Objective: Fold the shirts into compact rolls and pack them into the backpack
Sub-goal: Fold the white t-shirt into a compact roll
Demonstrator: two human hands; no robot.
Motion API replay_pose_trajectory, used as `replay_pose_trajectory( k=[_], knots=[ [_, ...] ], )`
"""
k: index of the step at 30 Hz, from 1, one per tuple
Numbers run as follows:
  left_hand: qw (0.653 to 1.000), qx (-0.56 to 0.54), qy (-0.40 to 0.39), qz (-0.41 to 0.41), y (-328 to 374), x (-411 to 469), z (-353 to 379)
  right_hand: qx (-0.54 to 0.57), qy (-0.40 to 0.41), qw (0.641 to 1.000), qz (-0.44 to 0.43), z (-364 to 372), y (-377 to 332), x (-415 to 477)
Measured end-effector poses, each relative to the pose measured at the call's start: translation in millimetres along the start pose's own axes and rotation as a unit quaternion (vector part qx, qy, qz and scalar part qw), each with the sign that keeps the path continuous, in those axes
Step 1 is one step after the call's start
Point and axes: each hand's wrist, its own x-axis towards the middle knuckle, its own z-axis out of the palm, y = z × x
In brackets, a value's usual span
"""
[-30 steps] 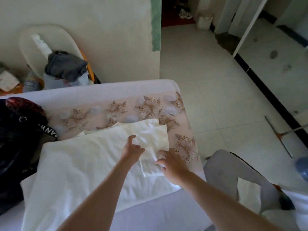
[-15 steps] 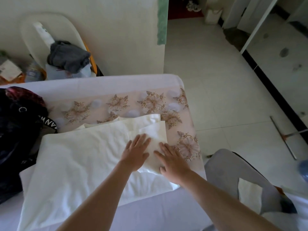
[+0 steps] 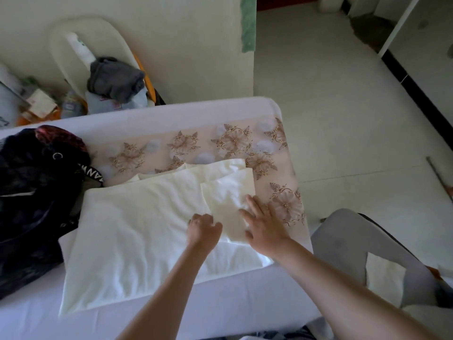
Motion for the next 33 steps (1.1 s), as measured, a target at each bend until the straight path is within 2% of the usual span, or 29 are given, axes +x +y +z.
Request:
replay_pose_trajectory(
  k=[2, 6, 8, 11, 12, 15, 16, 19, 23, 25, 28, 29, 31, 33],
  knots=[
    [0.996, -0.091, -0.010, 0.022, 1, -10, -2, 0.007, 0.010, 1.000, -0.012, -2, -9, 1],
    [0.972, -0.234, 0.017, -0.015, 0, -24, -11, -0.007, 0.008, 1.000, -0.020, -4, -20, 6],
    [0.980, -0.194, 0.004, -0.036, -14, -28, -12, -0.026, -0.001, 0.999, -0.029, -3, -23, 7],
    [0.997, 0.007, -0.024, -0.069, -39, -26, -12, -0.050, -0.023, 0.997, -0.056, 2, -23, 7],
    [0.997, 0.048, 0.001, -0.058, -41, -24, -12, -0.057, -0.024, 0.996, -0.059, 4, -22, 8],
    [0.991, 0.021, 0.118, 0.064, -27, -7, -16, -0.066, -0.014, 0.996, -0.052, 5, -23, 10],
    [0.987, 0.019, 0.128, 0.095, -20, 5, -18, -0.062, -0.011, 0.997, -0.055, 5, -22, 11],
    [0.994, 0.035, 0.068, 0.072, -4, 49, -27, -0.046, -0.010, 0.996, -0.074, 6, -15, 9],
    [0.975, 0.188, 0.029, 0.118, -1, 87, -30, -0.012, -0.035, 0.997, -0.068, 2, -4, 8],
    [0.972, 0.188, 0.052, 0.129, -1, 94, -33, -0.003, -0.037, 0.997, -0.071, 0, -2, 13],
    [0.965, 0.179, 0.166, 0.093, -5, 96, -37, -0.020, -0.039, 0.997, -0.070, -3, -3, 18],
    [0.958, 0.188, 0.190, 0.105, -5, 92, -36, -0.023, -0.042, 0.997, -0.068, -3, -4, 18],
    [0.939, 0.184, 0.197, 0.212, -6, 82, -28, -0.029, -0.051, 0.996, -0.063, -3, -7, 16],
    [0.920, 0.208, 0.113, 0.313, -9, 73, -17, -0.022, -0.042, 0.997, -0.061, 0, -8, 13]
  ],
)
